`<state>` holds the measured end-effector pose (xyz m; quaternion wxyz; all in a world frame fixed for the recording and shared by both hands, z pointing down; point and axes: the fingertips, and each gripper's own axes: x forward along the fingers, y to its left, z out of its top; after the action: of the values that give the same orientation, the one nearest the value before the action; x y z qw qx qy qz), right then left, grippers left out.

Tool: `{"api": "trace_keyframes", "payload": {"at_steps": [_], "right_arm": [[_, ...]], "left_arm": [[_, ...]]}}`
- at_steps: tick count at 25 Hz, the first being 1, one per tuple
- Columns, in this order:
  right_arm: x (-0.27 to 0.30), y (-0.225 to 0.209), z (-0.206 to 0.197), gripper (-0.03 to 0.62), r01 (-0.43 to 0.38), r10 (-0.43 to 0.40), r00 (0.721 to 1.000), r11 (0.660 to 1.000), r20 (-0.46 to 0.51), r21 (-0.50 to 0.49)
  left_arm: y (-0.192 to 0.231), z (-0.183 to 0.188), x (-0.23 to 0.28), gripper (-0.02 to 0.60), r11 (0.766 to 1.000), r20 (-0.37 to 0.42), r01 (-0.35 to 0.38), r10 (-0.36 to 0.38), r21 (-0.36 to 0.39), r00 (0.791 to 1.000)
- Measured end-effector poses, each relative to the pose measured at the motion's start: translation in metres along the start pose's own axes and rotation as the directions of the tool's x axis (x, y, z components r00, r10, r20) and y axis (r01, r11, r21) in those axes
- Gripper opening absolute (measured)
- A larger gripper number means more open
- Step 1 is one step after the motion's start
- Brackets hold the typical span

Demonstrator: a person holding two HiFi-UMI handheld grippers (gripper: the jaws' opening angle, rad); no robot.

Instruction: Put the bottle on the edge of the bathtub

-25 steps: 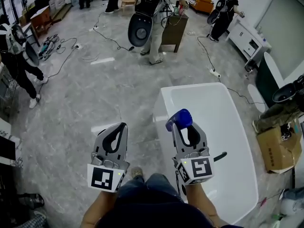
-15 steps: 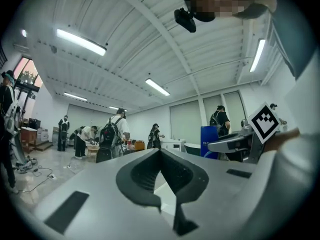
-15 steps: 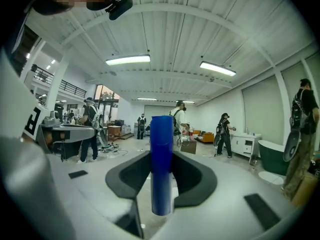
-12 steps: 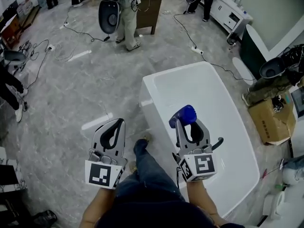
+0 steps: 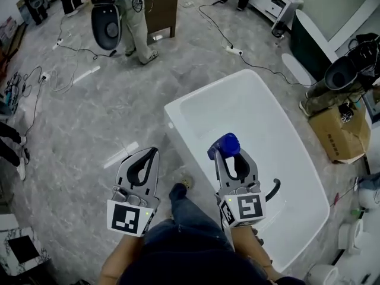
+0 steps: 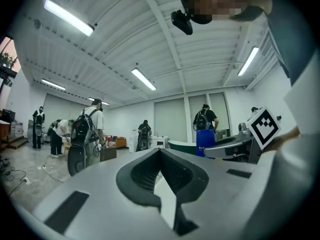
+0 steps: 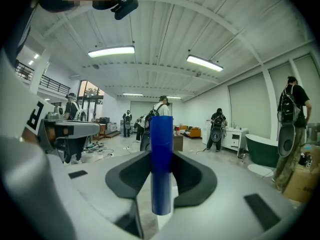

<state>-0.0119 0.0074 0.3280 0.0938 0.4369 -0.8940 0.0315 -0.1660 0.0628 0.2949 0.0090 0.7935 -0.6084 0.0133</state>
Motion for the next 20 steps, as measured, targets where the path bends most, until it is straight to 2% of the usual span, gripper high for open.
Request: {"api": "trace_keyframes", "payload": {"at_steps": [6, 12, 20], "right_arm": [[0.05, -0.034, -0.006, 0.152, 0.026, -0.026, 1.0, 1.0, -0.01, 0.009], [0.084, -0.058, -0.028, 0.152, 0.024, -0.023, 0.999, 0.999, -0.022, 0.026], [0.113, -0.059, -0.065, 0.152, -0.004, 0.007, 0.998, 0.999, -0.069, 0.046]], "left_arm": [[0.017, -0.003, 0.078, 0.023, 0.996, -0.023, 0.083, -0.083, 0.015, 0.996], [0.019, -0.023, 0.137, 0.023, 0.988, -0.069, 0.153, -0.151, 0.014, 0.986], [0.023, -0.056, 0.175, 0.022, 0.978, -0.121, 0.209, -0.207, 0.006, 0.971]]}}
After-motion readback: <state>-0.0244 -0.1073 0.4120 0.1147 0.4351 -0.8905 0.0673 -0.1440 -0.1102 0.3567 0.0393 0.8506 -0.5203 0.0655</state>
